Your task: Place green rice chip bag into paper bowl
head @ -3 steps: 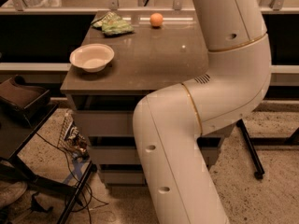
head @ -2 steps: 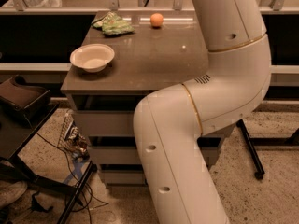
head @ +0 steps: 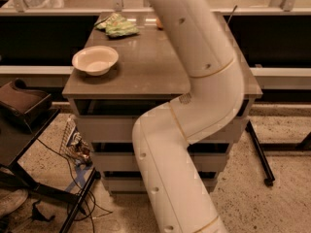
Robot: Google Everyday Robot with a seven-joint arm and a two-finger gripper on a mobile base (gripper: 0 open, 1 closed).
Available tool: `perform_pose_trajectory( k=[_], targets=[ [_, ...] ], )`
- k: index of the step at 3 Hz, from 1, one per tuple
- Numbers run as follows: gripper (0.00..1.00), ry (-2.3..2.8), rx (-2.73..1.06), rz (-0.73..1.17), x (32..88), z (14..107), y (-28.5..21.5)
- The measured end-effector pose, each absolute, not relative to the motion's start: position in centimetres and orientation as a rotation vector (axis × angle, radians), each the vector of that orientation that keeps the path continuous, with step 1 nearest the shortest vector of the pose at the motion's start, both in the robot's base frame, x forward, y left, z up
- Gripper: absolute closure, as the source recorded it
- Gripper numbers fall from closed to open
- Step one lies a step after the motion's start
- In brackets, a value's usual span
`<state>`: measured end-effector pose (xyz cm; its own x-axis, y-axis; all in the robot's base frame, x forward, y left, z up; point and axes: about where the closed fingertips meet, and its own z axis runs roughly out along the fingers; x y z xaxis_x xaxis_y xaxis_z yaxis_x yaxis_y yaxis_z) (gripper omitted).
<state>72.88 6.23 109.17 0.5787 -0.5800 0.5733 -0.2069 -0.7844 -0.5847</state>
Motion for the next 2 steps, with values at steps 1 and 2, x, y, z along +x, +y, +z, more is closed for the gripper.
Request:
perform_pose_trajectory(
  k=[1,2],
  targets=[
    [1.00,0.341,-2.410,-1.198,68.6,107.9,13.0],
    [1.00,0.155,-2.475,-1.229,65.7,106.7,16.5]
  ],
)
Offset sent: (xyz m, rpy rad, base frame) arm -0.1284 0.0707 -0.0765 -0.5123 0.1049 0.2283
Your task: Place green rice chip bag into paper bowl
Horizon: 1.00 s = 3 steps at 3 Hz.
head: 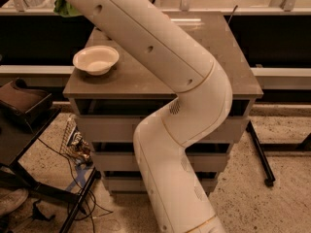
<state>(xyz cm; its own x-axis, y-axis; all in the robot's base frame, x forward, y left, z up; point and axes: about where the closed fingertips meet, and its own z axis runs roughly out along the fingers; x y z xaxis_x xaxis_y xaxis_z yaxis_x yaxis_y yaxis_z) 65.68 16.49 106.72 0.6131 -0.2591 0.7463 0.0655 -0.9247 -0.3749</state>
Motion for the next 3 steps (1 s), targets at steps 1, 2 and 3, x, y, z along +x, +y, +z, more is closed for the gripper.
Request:
perform_pose_trajectory(
  k=[1,2,3],
  targets=[
    [1.00,0.157,-2.430,-1.237,66.4,107.3,16.9],
    [1.00,0.137,-2.465,-1.174,66.9,104.6,18.6],
    [1.00,0.103,-2.537,-1.091,66.5,101.1,20.5]
  ],
)
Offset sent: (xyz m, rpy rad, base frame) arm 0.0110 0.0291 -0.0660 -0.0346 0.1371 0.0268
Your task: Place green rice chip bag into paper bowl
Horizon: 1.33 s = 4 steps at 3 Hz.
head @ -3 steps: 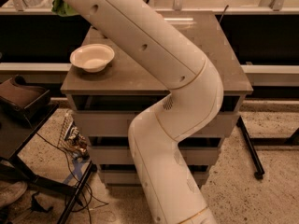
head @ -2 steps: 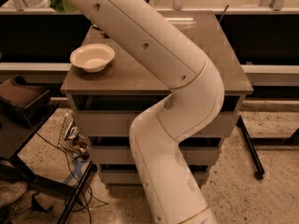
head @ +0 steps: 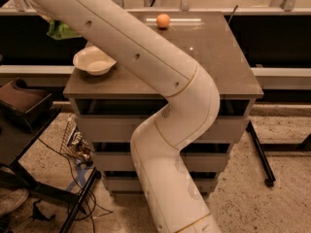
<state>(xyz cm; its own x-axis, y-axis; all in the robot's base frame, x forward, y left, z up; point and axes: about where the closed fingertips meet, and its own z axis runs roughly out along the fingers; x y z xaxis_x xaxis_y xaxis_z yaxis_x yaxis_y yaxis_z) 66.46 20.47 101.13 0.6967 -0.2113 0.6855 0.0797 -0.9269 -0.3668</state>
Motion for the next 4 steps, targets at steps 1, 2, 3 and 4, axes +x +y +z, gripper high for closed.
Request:
perform_pose_trajectory(
  k=[1,2,3,4],
  targets=[
    [1.00,0.075,-2.608,-1.031,65.7,98.3,21.7],
    [1.00,0.055,-2.623,-1.022,66.1,96.6,22.8],
    [1.00,0.047,-2.602,-1.030,66.6,96.5,23.4],
    [1.00,0.036,-2.652,-1.054,68.8,94.7,23.2]
  ],
)
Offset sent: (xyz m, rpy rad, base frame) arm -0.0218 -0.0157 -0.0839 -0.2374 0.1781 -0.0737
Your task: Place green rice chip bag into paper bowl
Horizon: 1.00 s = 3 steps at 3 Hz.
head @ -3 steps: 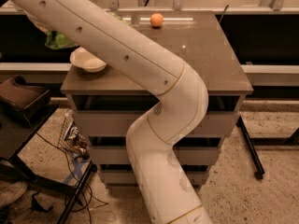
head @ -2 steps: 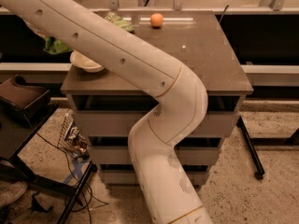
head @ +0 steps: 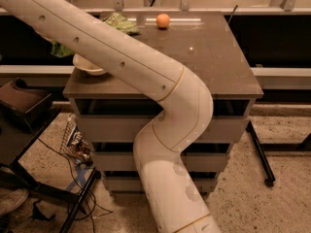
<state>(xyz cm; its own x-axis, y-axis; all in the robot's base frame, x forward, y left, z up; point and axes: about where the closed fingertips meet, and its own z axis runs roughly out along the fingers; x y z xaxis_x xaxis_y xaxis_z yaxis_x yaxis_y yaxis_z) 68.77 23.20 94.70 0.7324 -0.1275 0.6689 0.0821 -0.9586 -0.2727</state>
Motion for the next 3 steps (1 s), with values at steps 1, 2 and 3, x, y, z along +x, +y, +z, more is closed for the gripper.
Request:
perform_pose_trajectory(
  k=[1,2,3],
  targets=[
    [1.00,0.048,-2.768,-1.034,70.4,90.6,20.7],
    [1.00,0.071,-2.829,-1.022,70.8,88.7,18.5],
    [0.75,0.061,-2.800,-1.030,71.3,88.6,19.2]
  ],
)
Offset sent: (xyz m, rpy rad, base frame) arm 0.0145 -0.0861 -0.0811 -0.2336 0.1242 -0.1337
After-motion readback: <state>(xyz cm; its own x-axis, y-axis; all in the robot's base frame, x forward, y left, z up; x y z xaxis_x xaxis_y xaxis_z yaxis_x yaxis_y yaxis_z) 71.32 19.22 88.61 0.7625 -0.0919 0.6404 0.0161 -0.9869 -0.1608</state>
